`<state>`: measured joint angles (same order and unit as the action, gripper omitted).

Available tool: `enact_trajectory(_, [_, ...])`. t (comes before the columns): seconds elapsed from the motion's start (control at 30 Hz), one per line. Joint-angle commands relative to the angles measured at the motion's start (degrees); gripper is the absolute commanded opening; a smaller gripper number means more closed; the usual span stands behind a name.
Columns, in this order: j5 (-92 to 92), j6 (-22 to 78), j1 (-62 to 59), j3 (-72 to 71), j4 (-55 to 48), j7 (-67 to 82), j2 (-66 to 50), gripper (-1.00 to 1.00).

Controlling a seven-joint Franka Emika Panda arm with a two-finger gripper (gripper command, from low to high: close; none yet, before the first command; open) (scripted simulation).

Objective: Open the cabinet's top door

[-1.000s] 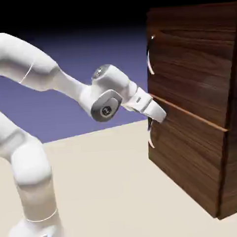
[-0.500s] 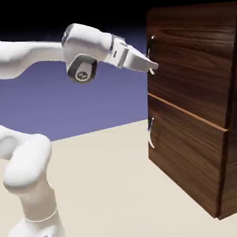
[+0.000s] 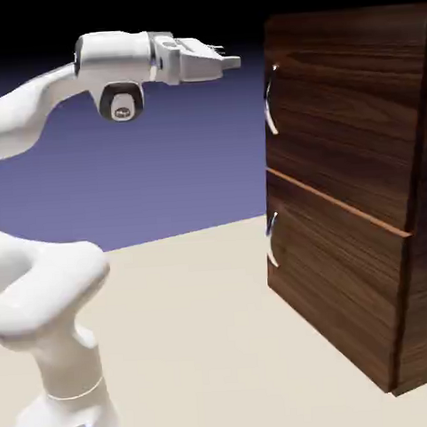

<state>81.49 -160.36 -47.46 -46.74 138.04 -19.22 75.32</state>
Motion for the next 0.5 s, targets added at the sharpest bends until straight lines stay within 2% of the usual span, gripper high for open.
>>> enact_trajectory(0.0, [2.50,0.42,-1.47,-1.43,-0.70,0.71,1.31,0.00])
enact_trajectory(0.47, [34.16,5.72,-20.18,-19.59,-9.62,9.74,17.88,0.00])
